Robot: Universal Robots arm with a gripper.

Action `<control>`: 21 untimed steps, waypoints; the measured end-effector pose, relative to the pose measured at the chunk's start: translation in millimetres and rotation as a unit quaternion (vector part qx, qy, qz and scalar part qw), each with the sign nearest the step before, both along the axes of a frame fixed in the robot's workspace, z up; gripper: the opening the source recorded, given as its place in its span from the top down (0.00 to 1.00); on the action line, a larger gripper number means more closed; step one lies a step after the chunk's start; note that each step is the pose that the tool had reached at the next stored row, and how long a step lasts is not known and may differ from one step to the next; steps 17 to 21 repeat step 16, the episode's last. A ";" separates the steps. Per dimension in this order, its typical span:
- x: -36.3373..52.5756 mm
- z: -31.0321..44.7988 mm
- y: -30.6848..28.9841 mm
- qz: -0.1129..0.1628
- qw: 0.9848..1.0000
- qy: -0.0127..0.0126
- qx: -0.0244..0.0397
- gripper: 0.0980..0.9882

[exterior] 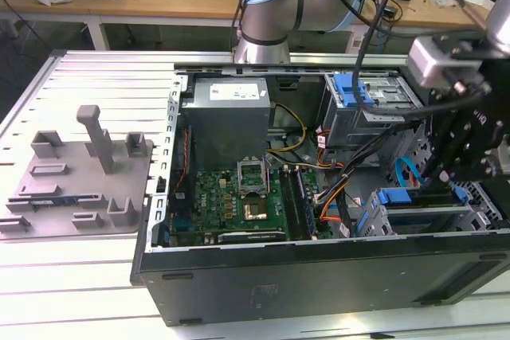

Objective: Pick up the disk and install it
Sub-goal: 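Insert the second disk wire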

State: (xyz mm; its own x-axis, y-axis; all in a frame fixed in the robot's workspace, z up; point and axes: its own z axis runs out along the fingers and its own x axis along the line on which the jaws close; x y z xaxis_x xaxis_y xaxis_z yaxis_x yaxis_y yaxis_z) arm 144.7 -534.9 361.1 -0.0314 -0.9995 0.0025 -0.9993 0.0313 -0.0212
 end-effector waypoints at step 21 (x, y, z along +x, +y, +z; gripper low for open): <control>-0.3 5.1 0.4 0.000 1.000 0.000 -0.001 0.99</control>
